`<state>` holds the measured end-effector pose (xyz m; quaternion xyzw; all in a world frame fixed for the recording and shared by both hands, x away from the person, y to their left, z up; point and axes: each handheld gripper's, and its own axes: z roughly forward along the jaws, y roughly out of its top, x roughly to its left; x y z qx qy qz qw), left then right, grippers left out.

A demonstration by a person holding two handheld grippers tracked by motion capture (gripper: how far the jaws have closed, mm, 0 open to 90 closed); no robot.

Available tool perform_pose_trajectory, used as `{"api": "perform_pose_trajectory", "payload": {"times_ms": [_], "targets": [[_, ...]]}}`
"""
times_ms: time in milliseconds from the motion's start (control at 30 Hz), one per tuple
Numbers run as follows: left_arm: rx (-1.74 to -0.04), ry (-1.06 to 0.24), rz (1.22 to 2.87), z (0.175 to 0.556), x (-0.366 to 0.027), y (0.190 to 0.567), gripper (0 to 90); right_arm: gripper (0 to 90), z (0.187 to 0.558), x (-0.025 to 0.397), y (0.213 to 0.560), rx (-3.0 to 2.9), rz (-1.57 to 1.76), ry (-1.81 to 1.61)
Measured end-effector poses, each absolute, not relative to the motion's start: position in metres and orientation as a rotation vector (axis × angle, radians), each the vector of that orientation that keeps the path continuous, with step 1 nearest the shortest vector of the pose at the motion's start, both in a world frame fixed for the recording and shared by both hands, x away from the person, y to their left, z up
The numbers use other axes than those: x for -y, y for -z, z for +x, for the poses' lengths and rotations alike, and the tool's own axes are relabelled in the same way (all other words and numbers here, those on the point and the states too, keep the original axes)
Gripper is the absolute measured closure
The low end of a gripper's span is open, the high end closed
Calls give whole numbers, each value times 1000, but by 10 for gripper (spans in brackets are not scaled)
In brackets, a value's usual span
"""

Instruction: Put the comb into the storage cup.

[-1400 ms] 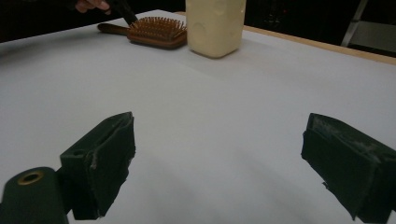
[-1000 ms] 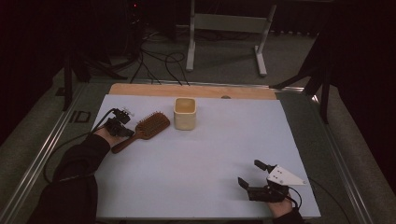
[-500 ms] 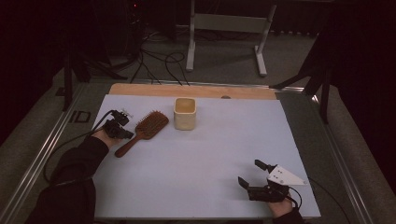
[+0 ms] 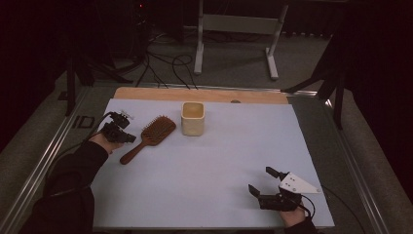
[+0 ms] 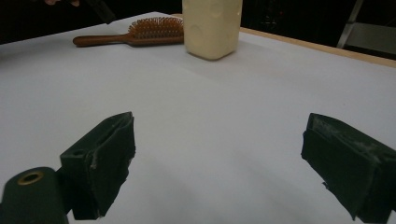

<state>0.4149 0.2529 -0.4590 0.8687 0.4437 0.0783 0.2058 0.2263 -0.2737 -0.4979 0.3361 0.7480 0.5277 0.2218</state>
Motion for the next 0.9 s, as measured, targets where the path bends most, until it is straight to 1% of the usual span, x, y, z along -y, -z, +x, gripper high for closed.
{"api": "perform_pose_trajectory", "payload": {"times_ms": [133,267,300,333,367,400,433,467,533,567,600,700,733,767,833,867,900], "targets": [[-1268,-183,2406,412,-250,445,900,95,227,274,498,-2066,929,-1458],[-1284,-167,2412,411,-247,442,899,95,227,274,498,-2068,930,-1458],[-1287,-156,2412,412,-246,441,881,95,227,274,498,-2067,929,-1459],[-1289,-142,2408,412,-245,440,881,95,227,274,498,-2067,929,-1459],[-1285,-136,2409,411,-243,440,846,95,227,274,498,-2066,930,-1459],[-1285,-126,2413,411,-242,440,846,95,227,274,498,-2066,930,-1459],[-1284,-121,2415,411,-240,440,813,95,227,274,498,-2067,928,-1458],[-1280,-115,2420,411,-238,439,813,95,227,274,498,-2067,928,-1458],[-1284,-120,2417,411,-235,439,772,95,227,274,498,-2069,928,-1457],[-1278,-110,2417,411,-234,439,732,95,227,274,498,-2072,927,-1456],[-1271,-104,2423,410,-233,439,732,95,227,274,498,-2072,927,-1456],[-1265,-97,2428,410,-229,441,657,95,227,273,498,-2072,926,-1457],[-1266,-96,2438,410,-227,442,601,95,227,273,498,-2074,922,-1457],[-1265,-92,2443,411,-226,444,575,94,227,273,498,-2076,921,-1457],[-1265,-93,2452,411,-222,448,478,95,227,273,498,-2077,920,-1456],[-1266,-102,2464,411,-220,450,478,95,227,273,498,-2077,919,-1456],[-1268,-103,2470,411,-219,452,414,95,227,273,499,-2078,919,-1456]]}}
